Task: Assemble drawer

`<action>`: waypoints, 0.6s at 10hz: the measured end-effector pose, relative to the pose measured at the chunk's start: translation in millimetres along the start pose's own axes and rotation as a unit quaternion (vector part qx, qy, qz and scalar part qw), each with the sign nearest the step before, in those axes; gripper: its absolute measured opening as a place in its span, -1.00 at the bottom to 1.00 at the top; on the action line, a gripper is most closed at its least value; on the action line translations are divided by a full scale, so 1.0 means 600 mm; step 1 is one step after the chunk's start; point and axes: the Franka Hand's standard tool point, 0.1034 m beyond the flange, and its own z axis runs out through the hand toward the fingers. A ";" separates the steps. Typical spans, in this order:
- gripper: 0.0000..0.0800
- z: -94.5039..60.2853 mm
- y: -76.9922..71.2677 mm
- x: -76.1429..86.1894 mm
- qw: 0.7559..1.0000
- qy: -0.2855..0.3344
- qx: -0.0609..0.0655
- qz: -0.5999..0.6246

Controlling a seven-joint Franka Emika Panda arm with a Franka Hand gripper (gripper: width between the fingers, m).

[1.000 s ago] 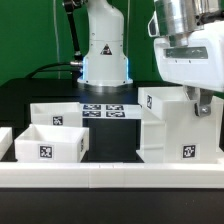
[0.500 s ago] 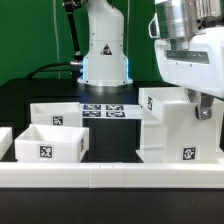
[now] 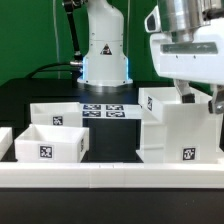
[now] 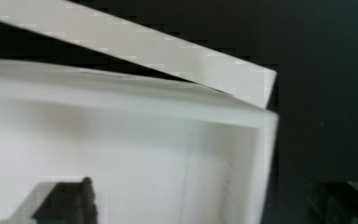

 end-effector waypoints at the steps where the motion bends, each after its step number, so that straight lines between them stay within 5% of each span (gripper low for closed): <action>1: 0.57 -0.019 0.007 -0.012 0.999 -0.003 -0.002 -0.036; 4: 0.62 -0.062 0.046 -0.030 0.996 -0.003 0.000 -0.089; 6: 0.62 -0.061 0.052 -0.030 0.995 -0.002 0.000 -0.102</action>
Offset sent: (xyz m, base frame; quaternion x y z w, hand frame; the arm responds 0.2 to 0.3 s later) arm -0.0442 -0.0113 0.0266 -0.0223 -0.0159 -0.0972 0.9949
